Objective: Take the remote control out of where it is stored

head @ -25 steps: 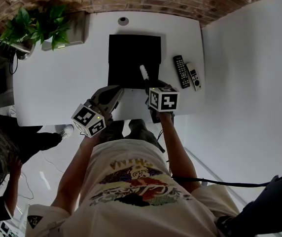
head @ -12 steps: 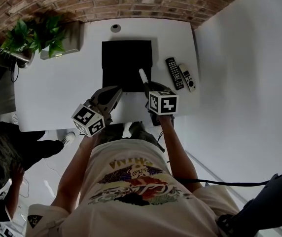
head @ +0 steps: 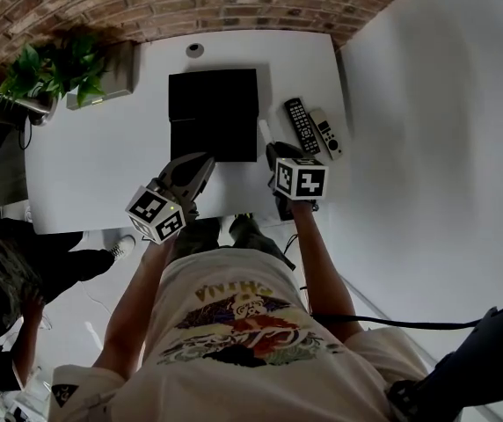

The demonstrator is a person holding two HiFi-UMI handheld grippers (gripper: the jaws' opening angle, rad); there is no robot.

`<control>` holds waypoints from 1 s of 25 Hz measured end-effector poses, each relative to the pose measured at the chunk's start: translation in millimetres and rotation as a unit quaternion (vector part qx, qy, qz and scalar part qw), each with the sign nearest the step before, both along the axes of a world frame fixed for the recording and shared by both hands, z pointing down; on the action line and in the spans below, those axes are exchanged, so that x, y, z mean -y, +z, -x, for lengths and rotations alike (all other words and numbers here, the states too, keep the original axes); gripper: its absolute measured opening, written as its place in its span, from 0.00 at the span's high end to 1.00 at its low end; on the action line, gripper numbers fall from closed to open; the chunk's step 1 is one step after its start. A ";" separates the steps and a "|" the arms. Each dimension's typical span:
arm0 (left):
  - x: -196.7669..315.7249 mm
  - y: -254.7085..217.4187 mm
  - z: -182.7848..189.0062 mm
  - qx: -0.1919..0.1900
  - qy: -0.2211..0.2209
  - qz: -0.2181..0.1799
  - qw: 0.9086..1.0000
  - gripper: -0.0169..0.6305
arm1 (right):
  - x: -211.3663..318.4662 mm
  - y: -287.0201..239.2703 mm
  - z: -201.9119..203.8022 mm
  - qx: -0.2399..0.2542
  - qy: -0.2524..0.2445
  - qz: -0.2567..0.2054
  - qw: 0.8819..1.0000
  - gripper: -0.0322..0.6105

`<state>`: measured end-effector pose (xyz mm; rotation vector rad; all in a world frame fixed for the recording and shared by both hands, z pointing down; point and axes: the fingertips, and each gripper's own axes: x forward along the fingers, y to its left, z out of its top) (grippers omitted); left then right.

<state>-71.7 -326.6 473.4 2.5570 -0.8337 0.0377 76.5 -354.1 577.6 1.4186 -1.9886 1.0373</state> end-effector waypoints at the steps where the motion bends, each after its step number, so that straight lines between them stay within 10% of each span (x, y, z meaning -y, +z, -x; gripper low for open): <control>1: -0.1 0.4 -2.7 0.001 -0.002 -0.001 1.000 0.97 | 0.2 0.3 -4.7 0.000 0.001 0.000 1.000 0.83; 25: 10.5 24.5 -54.0 0.019 -0.038 0.015 0.999 0.97 | 17.4 47.7 -64.3 -0.023 -0.033 0.030 0.999 0.83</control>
